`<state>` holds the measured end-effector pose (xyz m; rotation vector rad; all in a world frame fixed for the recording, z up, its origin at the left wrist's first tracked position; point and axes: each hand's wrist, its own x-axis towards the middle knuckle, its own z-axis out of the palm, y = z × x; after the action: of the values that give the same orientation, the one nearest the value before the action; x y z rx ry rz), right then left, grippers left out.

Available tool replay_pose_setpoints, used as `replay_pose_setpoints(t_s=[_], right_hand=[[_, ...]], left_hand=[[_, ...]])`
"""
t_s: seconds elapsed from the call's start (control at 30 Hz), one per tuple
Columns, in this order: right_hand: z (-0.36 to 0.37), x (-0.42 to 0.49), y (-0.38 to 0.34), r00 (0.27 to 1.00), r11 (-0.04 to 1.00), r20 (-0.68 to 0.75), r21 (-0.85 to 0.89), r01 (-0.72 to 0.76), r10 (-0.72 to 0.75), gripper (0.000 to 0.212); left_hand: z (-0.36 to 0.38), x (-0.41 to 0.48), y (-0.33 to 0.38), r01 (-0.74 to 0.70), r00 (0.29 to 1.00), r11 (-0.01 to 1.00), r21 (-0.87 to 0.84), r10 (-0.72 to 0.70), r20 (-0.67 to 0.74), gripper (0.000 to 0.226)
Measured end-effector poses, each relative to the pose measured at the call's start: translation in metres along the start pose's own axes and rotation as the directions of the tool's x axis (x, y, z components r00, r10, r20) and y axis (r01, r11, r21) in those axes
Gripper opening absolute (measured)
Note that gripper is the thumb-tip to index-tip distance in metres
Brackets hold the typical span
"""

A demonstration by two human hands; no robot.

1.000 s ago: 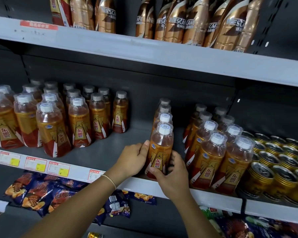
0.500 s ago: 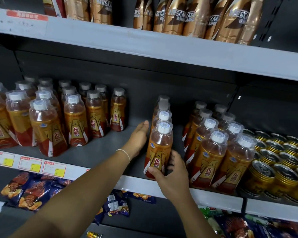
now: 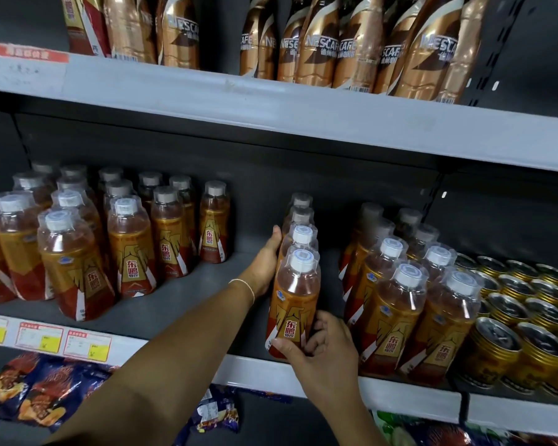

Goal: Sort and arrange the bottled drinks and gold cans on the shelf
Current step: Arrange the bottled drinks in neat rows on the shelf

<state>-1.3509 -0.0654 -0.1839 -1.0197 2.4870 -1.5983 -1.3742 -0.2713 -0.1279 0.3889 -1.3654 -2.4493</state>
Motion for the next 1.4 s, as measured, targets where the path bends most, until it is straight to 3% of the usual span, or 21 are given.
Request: replay_pose_setpoints(t_s=[0.4, 0.67, 0.73, 0.9, 1.03, 1.23, 1.4], right_hand=[[0.007, -0.005, 0.001, 1.0, 0.991, -0.01, -0.131, 0.011, -0.012, 0.071], [0.001, -0.008, 0.001, 0.998, 0.965, -0.058, -0.264, -0.004, -0.011, 0.07], [-0.001, -0.009, 0.002, 0.996, 0.963, -0.083, -0.27, 0.004, -0.027, 0.068], [-0.006, -0.011, 0.005, 0.989, 0.959, -0.139, -0.283, 0.014, -0.056, 0.067], [-0.012, -0.013, 0.008, 0.984, 0.949, -0.167, -0.315, 0.009, -0.065, 0.068], [-0.02, -0.014, 0.007, 0.988, 0.949, -0.148, -0.314, 0.002, -0.051, 0.068], [-0.021, -0.014, 0.01, 0.974, 0.908, -0.196, -0.417, 0.025, -0.117, 0.065]], left_hand=[[-0.004, 0.013, -0.006, 0.025, 0.999, 0.995, -0.097, -0.021, 0.045, 0.066], [-0.002, 0.017, -0.012, 0.005, 1.0, 1.0, 0.001, -0.005, 0.019, 0.085], [0.0, 0.018, -0.014, -0.009, 1.0, 0.999, 0.045, 0.01, -0.017, 0.082], [0.011, 0.022, -0.017, 0.042, 0.998, 0.997, -0.061, -0.039, 0.053, 0.068], [0.022, 0.024, -0.023, 0.034, 0.997, 0.999, -0.041, -0.031, 0.07, 0.08], [0.028, 0.027, -0.029, 0.013, 0.996, 1.0, -0.022, -0.011, 0.092, 0.079], [0.033, 0.027, -0.03, 0.025, 0.995, 0.999, -0.03, -0.022, 0.098, 0.081]])
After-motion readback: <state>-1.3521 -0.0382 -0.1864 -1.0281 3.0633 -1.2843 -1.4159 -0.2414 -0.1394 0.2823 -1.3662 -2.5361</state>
